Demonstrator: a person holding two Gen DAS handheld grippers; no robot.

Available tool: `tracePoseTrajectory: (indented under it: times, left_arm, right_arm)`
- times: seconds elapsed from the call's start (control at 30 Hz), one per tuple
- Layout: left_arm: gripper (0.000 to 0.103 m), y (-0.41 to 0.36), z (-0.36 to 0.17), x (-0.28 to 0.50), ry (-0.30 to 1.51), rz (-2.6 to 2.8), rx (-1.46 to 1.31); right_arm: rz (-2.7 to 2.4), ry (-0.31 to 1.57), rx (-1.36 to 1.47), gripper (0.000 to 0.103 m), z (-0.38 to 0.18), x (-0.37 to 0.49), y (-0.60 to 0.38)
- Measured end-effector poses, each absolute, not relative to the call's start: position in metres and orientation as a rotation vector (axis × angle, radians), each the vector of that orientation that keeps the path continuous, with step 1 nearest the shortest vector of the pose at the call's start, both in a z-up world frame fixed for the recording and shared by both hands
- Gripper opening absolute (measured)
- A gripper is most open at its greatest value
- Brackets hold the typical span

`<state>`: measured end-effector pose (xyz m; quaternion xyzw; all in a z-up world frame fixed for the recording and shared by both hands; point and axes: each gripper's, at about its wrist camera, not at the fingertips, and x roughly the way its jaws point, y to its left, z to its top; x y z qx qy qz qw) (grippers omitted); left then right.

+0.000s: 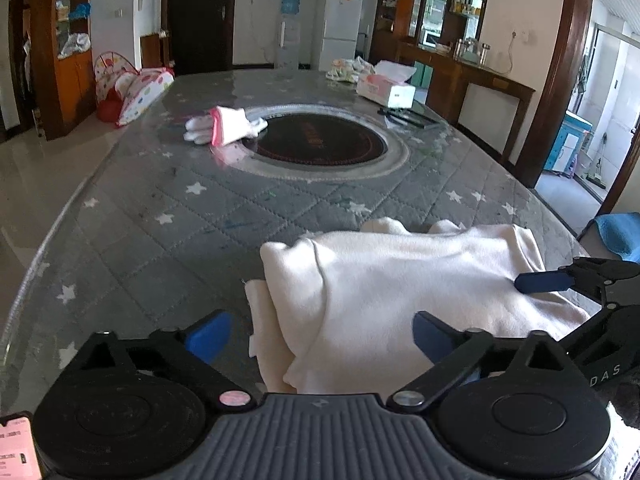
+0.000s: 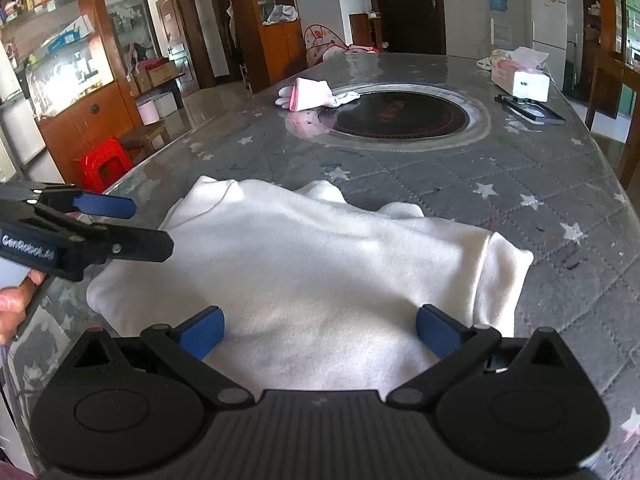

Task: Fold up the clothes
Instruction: 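Open both grippers and pull them back from the folded sweatshirt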

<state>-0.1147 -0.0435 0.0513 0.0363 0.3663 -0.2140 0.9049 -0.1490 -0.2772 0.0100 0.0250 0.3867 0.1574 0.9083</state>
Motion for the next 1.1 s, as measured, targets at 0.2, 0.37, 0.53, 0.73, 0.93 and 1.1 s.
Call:
tracePoseTrajectory:
  times: [0.2, 0.37, 0.53, 0.73, 0.93, 1.1]
  left_arm:
    - [0.103, -0.039, 0.056, -0.118, 0.737, -0.431, 0.069]
    - [0.103, -0.031, 0.056, -0.117, 0.740, -0.388, 0.040]
    - [0.103, -0.021, 0.053, -0.115, 0.763, -0.340, 0.013]
    - [0.103, -0.014, 0.058, -0.111, 0.757, -0.296, 0.007]
    - [0.103, -0.011, 0.059, -0.110, 0.768, -0.310, 0.011]
    - [0.103, -0.009, 0.058, -0.109, 0.784, -0.294, 0.015]
  right_arm:
    - [0.311, 0.746, 0.087, 0.103, 0.023, -0.157, -0.287]
    - [0.284, 0.714, 0.093, 0.103, 0.036, -0.168, -0.300]
    - [0.267, 0.708, 0.089, 0.103, 0.041, -0.175, -0.308]
    - [0.212, 0.685, 0.097, 0.103, 0.049, -0.173, -0.311]
    - [0.197, 0.657, 0.117, 0.103, 0.053, -0.170, -0.308]
    - [0.185, 0.654, 0.100, 0.103, 0.054, -0.169, -0.302]
